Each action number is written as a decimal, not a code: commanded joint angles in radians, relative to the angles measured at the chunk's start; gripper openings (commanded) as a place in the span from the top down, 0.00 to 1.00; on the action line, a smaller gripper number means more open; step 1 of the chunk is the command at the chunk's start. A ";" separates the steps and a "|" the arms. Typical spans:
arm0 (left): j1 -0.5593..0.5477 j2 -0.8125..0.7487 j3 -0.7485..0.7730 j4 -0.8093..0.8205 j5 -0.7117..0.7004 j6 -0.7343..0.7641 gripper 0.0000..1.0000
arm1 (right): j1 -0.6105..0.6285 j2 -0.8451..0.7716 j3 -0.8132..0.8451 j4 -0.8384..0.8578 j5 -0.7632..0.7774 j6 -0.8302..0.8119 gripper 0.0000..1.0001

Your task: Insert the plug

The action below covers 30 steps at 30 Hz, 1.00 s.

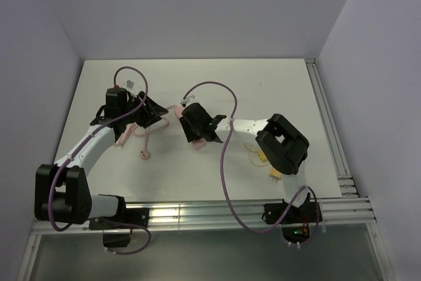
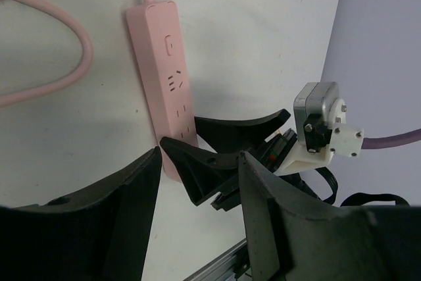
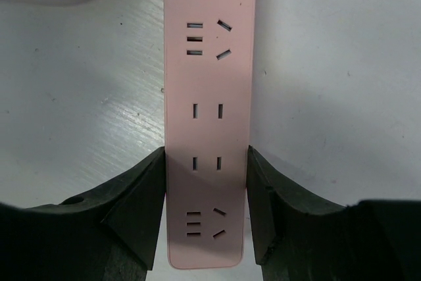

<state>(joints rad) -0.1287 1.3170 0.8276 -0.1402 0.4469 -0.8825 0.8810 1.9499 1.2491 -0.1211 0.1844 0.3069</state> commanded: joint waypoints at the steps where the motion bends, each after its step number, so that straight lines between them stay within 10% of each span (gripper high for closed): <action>1: -0.009 -0.024 -0.021 0.054 -0.017 -0.013 0.44 | -0.002 -0.025 0.016 0.003 -0.031 0.018 0.65; 12: -0.009 -0.114 -0.050 0.010 -0.059 0.037 0.37 | -0.019 -0.063 0.092 -0.049 -0.039 -0.006 0.18; 22: -0.012 -0.217 -0.027 -0.058 -0.060 0.099 0.35 | -0.071 -0.276 0.064 -0.209 0.067 0.116 0.14; 30: -0.161 -0.285 0.044 -0.108 -0.103 0.132 0.34 | -0.272 -0.673 -0.282 -0.411 0.105 0.409 0.22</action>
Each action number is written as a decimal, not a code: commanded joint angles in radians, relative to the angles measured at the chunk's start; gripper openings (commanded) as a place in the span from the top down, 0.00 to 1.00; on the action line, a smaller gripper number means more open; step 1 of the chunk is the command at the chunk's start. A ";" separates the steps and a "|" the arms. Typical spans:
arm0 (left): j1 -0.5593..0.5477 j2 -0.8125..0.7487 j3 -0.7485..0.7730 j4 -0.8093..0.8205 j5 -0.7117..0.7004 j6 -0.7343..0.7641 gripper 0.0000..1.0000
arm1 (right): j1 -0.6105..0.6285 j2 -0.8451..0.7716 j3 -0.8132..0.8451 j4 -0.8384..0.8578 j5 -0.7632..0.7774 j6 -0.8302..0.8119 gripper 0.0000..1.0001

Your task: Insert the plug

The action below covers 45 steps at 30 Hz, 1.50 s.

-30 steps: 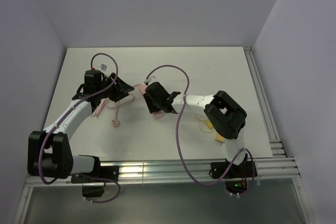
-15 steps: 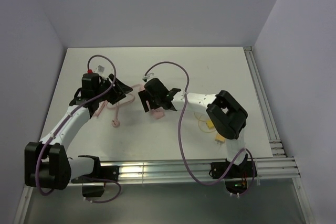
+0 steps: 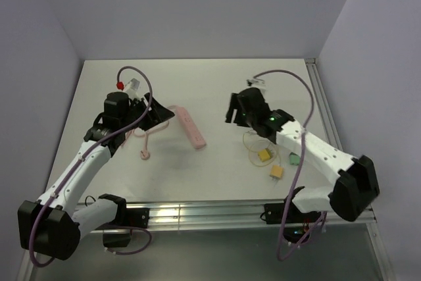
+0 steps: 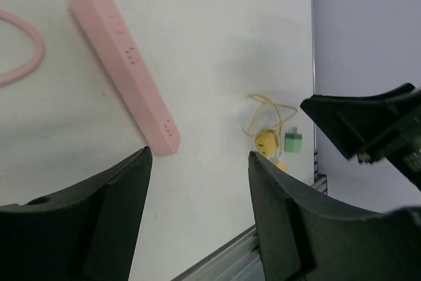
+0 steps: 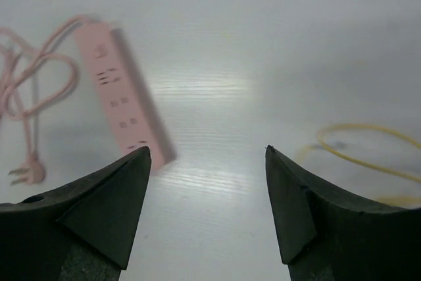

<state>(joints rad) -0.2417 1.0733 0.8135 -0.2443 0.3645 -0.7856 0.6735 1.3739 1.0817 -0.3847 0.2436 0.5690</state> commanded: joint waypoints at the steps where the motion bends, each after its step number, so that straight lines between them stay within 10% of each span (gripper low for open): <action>1: -0.063 -0.044 0.065 -0.004 -0.027 0.036 0.34 | -0.083 -0.136 -0.149 -0.169 0.055 0.179 0.24; 12: -0.177 -0.024 0.049 0.074 0.011 0.005 0.34 | -0.249 -0.501 -0.416 -0.445 0.042 0.333 0.35; 45: -0.197 -0.091 0.029 0.112 0.076 -0.001 0.32 | -0.282 -0.292 -0.454 -0.591 0.089 0.470 0.37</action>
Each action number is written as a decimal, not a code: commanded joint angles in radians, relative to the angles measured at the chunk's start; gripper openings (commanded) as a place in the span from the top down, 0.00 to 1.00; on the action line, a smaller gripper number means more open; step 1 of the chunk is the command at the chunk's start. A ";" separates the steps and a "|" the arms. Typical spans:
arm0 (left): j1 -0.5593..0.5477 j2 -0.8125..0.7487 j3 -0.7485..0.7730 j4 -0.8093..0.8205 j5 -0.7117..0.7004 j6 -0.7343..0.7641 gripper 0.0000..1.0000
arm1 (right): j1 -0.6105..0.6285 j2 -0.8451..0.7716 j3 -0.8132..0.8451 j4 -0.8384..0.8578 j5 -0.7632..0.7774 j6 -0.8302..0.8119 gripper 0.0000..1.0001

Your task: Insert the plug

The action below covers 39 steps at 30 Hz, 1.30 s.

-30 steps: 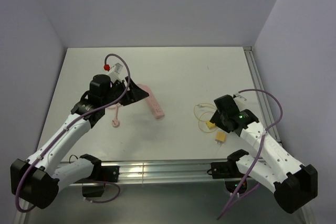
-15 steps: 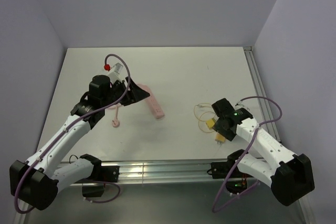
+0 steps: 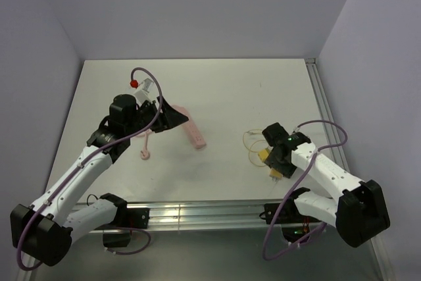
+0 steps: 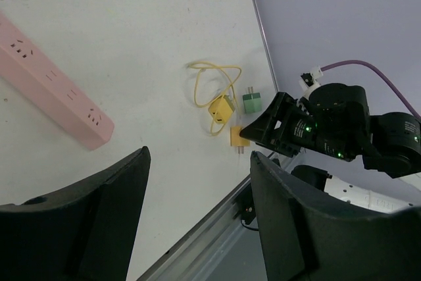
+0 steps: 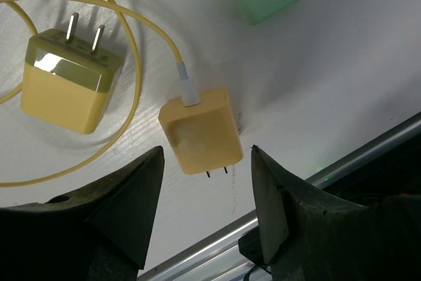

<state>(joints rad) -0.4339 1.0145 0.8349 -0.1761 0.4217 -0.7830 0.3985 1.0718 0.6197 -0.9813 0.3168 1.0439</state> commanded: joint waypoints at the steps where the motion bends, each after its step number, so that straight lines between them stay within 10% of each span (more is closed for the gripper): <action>1: -0.003 -0.040 0.009 0.041 0.019 -0.004 0.32 | -0.007 0.028 0.011 0.009 0.024 -0.005 0.37; 20: -0.003 -0.040 0.012 0.053 0.042 0.004 0.31 | -0.006 0.174 0.023 0.093 0.074 -0.051 0.46; 30: -0.005 -0.056 0.009 0.046 0.048 0.008 0.31 | 0.013 0.032 0.043 0.124 0.038 -0.094 1.00; 39: -0.037 -0.063 -0.028 0.147 0.094 0.014 0.37 | 0.049 -0.252 0.109 0.184 -0.198 -0.119 1.00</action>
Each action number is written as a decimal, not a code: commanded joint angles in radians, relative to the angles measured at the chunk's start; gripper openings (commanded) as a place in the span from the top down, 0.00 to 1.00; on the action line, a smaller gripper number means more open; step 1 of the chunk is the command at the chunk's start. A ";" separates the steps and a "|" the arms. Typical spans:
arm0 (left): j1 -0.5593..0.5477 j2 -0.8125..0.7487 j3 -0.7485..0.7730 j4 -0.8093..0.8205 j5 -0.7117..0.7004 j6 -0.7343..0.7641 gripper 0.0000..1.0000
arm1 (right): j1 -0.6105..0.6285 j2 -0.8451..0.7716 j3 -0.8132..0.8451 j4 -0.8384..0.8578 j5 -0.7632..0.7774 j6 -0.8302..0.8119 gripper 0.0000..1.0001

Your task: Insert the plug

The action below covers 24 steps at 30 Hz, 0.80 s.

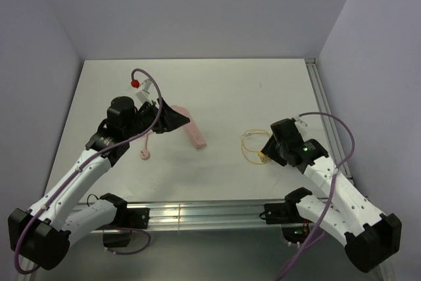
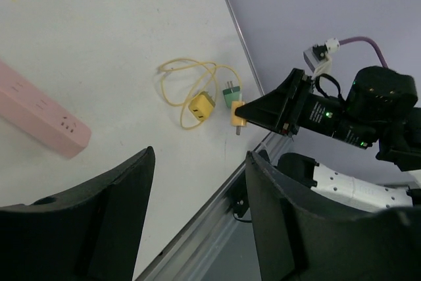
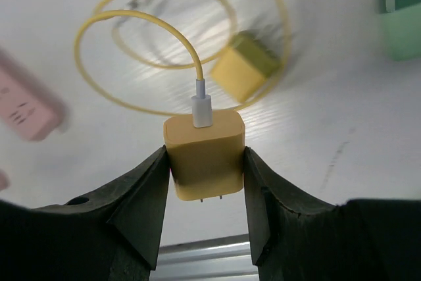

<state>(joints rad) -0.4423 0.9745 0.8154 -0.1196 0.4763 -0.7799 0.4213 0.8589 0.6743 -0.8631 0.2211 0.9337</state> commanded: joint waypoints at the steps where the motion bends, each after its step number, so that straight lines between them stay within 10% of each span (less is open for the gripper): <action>1: -0.044 -0.020 -0.004 0.093 0.032 0.024 0.37 | 0.042 -0.050 0.074 0.096 -0.118 0.007 1.00; 24: -0.676 -0.054 -0.167 0.469 -0.663 0.143 0.25 | 0.448 0.028 0.284 0.279 0.034 0.576 1.00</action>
<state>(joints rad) -1.0855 0.8776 0.6155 0.2596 -0.0772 -0.6861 0.8425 0.8810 0.8883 -0.6216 0.1947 1.4059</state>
